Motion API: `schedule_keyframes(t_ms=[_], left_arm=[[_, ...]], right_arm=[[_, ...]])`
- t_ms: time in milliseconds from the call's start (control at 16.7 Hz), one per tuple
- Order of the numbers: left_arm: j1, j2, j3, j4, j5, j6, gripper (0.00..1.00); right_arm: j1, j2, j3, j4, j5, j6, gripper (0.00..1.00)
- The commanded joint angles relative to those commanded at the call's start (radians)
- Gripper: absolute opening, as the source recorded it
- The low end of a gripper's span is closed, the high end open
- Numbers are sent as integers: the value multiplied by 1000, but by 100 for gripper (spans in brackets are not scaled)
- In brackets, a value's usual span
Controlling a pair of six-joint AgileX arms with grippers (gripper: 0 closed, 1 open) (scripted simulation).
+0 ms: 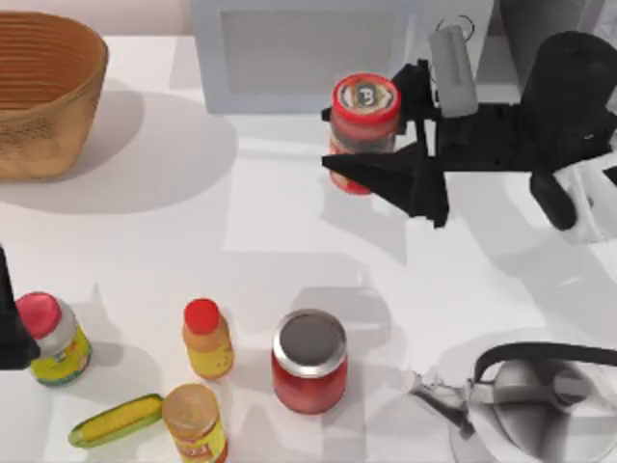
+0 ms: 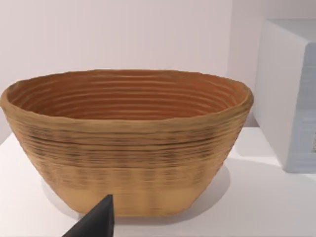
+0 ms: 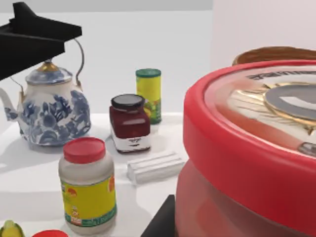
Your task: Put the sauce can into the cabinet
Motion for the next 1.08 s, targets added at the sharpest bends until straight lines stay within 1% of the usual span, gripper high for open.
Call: schedule_keyframes(t_ms=[180,300,420,540,720,1080], left_arm=[[0,0,0,0,0,0,100],[0,0,0,0,0,0,100],[0,0,0,0,0,0,100],[0,0,0,0,0,0,100],[0,0,0,0,0,0,100],[0,0,0,0,0,0,100]], right_arm=[[-9,-29,-16,-24,20,6,0],[-31,-98,-53,-77,67,17,0],[-64,-207,-109,-154,136,28,0],[-105,-357,-183,-249,225,36,0],[-169,-645,-318,-410,379,35,0],[-277,-1347,-645,-746,738,-5,0]])
